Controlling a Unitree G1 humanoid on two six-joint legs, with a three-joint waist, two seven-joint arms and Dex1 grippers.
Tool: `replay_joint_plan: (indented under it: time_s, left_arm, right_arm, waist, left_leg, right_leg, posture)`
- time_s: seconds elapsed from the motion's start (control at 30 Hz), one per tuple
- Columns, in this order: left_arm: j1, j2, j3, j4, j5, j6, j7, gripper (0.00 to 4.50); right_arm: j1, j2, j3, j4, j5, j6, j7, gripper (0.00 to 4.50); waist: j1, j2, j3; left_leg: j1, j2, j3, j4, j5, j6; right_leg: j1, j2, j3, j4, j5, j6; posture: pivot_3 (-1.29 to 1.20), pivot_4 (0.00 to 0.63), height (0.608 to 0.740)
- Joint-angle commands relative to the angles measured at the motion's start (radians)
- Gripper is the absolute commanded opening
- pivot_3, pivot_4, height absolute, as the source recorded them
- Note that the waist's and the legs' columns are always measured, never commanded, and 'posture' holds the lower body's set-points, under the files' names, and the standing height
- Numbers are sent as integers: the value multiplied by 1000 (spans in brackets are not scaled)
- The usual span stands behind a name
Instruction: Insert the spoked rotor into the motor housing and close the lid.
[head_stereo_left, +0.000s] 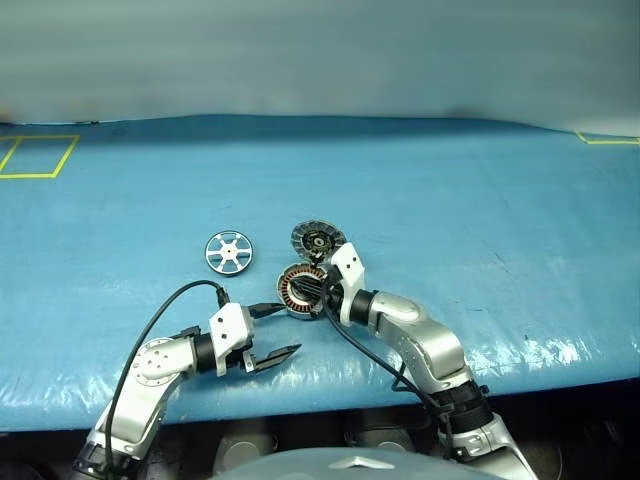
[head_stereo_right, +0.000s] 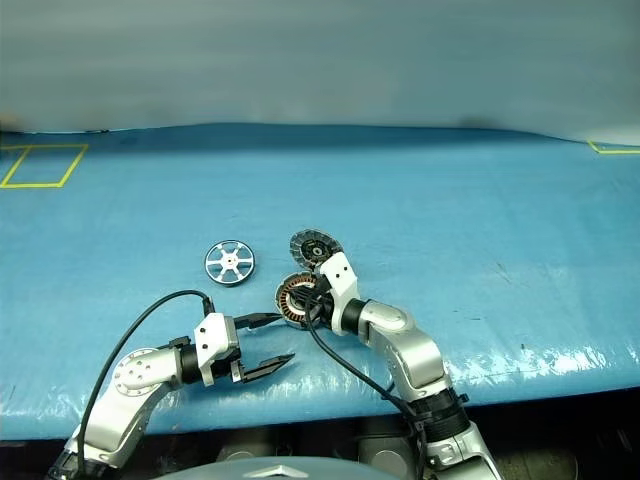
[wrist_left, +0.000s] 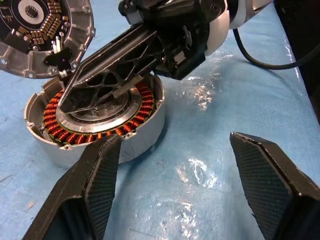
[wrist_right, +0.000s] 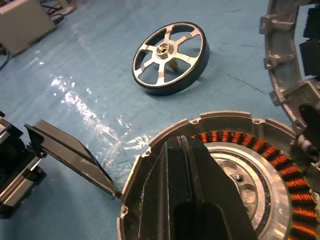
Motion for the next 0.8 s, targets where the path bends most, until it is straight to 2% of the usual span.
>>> replay_joint_plan:
  time_s: [0.03,0.3,0.4,0.5,0.67,0.8]
  left_arm:
    - [0,1,0,-40,-10,3,4,3723]
    - [-3,-3,-4,-31,-5,4,9,3723]
    - [-6,-1,-6,-29,1,0,11,3723]
    - [-9,6,-11,-29,5,0,4,3723]
    - [-9,6,-7,-33,6,2,10,3723]
    - [-6,7,-6,-22,8,-8,9,3723]
  right_arm:
    - [-10,-21,23,-27,-21,-16,-9,21]
    - [-7,-8,2,-6,-3,-5,-40,21]
    - [-14,-22,19,10,-31,-4,-50,21]
    - [-38,-72,98,105,-167,4,-121,21]
    - [-42,-93,155,121,-213,15,-137,21]
    - [-44,-79,146,126,-213,8,-144,21]
  waist:
    - [0,0,0]
    - [-1,0,0]
    - [-1,0,0]
    - [-4,0,0]
    - [-2,0,-2]
    - [-2,0,-5]
  left_leg:
    - [0,0,0,0,0,0]
    - [0,0,0,0,0,0]
    - [0,0,0,0,0,0]
    - [1,0,1,0,0,0]
    - [9,1,0,0,0,-1]
    - [9,0,0,0,0,-1]
  right_leg:
    - [0,0,0,0,0,0]
    - [0,0,0,0,0,0]
    - [0,0,0,0,0,1]
    - [0,0,0,0,0,1]
    - [3,0,-1,0,-1,1]
    - [3,-1,0,0,-1,1]
  posture:
    - [0,150,740]
    - [0,150,740]
    - [0,150,740]
    - [0,150,740]
    - [0,150,740]
    - [0,150,740]
